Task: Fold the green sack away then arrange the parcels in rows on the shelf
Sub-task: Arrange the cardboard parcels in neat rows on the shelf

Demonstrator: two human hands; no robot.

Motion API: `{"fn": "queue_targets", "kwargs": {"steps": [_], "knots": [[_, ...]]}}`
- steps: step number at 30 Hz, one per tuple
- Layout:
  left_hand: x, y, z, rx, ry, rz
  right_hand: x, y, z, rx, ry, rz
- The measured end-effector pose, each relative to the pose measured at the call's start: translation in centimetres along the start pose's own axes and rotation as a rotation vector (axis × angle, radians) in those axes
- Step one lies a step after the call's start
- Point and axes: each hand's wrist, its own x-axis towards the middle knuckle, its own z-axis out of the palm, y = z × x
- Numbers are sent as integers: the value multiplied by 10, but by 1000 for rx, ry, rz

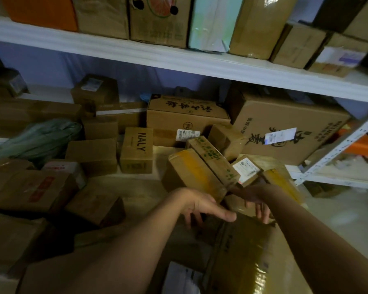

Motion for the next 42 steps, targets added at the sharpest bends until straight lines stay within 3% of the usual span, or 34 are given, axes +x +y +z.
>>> {"fn": "queue_targets", "kwargs": {"steps": [4, 7, 9, 12, 16, 22, 28, 34, 38, 42], "knots": [[14, 2, 20, -78, -22, -43, -16, 36, 3, 139, -185, 45], [17, 4, 29, -122, 32, -27, -21, 52, 7, 250, -266, -161], [19, 4, 34, -160, 97, -11, -19, 56, 9, 317, -396, -178], [16, 4, 41, -234, 143, 16, -14, 57, 7, 295, -459, -262], [7, 11, 45, -267, 296, 67, -26, 58, -3, 290, -488, -506], [-7, 57, 40, -124, 633, 169, -23, 66, -25, 512, -468, -688], [14, 109, 70, 424, 1009, 227, -18, 75, -32, 625, -311, -716], [33, 126, 78, 459, 933, 354, -5, 106, -41, 798, -356, -802], [42, 141, 68, 265, 882, 437, 20, 122, -53, 1108, -135, -702], [74, 145, 50, 195, 994, 360, 55, 144, -77, 1272, 19, -655]]}}
